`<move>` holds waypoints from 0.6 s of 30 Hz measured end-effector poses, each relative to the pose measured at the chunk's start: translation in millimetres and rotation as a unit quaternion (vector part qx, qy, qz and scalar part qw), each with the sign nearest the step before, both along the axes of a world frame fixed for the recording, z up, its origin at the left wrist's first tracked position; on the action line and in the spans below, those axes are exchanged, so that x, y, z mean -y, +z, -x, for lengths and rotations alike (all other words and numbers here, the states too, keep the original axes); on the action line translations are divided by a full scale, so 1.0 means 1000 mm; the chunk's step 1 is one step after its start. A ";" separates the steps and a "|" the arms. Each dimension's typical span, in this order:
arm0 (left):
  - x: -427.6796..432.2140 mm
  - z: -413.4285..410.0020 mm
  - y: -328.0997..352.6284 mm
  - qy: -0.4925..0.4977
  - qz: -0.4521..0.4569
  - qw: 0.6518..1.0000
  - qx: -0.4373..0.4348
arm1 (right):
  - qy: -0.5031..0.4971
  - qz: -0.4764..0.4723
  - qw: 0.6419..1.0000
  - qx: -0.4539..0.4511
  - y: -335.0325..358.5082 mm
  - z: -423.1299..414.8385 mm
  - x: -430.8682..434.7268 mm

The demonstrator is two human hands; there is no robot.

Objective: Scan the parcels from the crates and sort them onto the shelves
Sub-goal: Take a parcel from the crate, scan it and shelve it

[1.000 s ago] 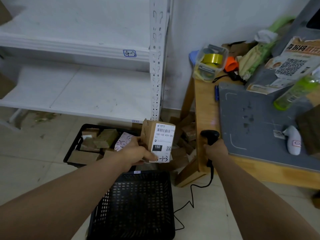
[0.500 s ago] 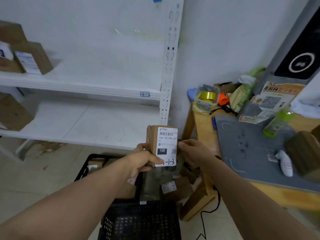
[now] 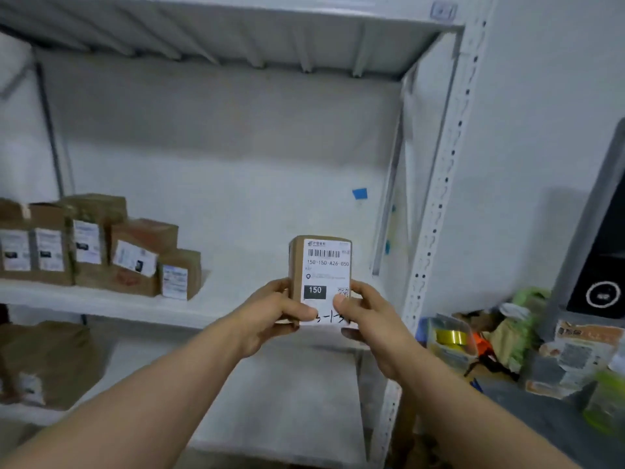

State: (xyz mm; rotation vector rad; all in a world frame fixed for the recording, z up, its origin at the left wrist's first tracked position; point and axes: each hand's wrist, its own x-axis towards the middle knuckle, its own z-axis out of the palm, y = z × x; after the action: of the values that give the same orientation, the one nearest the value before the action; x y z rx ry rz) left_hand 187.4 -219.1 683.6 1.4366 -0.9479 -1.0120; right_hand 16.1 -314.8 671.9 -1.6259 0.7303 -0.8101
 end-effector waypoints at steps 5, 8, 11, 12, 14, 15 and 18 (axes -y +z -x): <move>-0.042 -0.082 0.081 0.036 0.102 0.994 0.025 | -0.026 0.064 0.994 0.086 0.070 -0.085 -0.050; -0.063 -0.113 0.119 0.053 0.151 0.987 0.034 | -0.053 0.086 0.986 0.132 0.104 -0.125 -0.080; -0.081 -0.131 0.150 0.062 0.179 0.981 0.050 | -0.089 0.119 0.978 0.145 0.133 -0.152 -0.103; -0.085 -0.134 0.158 0.065 0.189 0.978 0.055 | -0.104 0.135 0.975 0.146 0.142 -0.157 -0.109; -0.090 -0.137 0.173 0.066 0.213 0.973 0.062 | -0.136 0.166 0.966 0.146 0.160 -0.165 -0.116; -0.091 -0.137 0.180 0.065 0.225 0.970 0.063 | -0.149 0.180 0.961 0.146 0.170 -0.167 -0.120; -0.091 -0.134 0.199 0.059 0.256 0.964 0.051 | -0.177 0.214 0.949 0.150 0.198 -0.167 -0.125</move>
State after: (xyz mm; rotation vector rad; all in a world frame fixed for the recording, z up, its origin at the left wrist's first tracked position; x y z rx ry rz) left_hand 321.5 -128.0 882.3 1.0987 -1.0893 -0.5510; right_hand 183.1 -190.1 870.2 -1.7137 0.6642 -1.5269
